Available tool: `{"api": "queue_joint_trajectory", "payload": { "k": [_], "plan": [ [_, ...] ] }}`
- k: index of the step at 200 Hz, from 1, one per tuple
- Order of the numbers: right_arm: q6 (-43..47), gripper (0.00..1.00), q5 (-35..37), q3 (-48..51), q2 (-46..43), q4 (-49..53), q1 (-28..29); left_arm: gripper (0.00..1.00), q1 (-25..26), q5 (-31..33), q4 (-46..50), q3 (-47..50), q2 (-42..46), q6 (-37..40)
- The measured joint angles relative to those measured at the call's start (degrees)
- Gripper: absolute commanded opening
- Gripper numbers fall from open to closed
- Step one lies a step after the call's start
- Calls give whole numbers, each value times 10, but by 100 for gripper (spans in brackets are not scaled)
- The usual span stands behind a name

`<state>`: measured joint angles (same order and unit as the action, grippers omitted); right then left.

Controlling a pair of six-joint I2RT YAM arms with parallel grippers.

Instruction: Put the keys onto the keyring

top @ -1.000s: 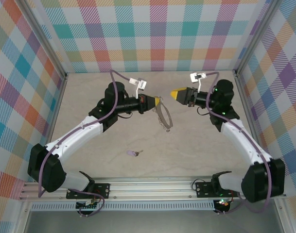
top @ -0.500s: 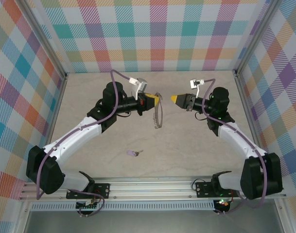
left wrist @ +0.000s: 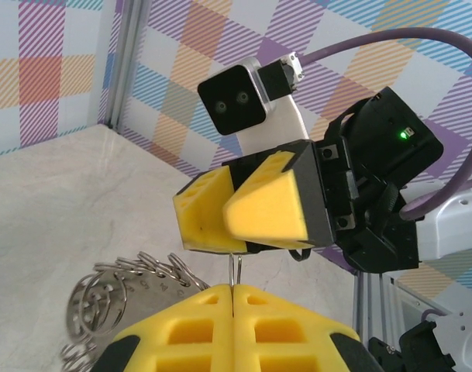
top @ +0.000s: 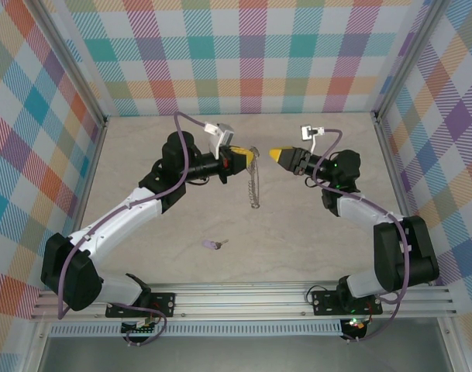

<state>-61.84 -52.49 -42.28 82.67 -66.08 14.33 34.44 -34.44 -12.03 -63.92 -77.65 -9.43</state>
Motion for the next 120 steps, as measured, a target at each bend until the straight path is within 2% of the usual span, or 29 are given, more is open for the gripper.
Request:
{"api": "queue_joint_trajectory", "payload": {
  "k": [120],
  "plan": [
    [-5,34,0,-27,-14,6,41,0,0,-2,-17,0,-3,-19]
  ]
}}
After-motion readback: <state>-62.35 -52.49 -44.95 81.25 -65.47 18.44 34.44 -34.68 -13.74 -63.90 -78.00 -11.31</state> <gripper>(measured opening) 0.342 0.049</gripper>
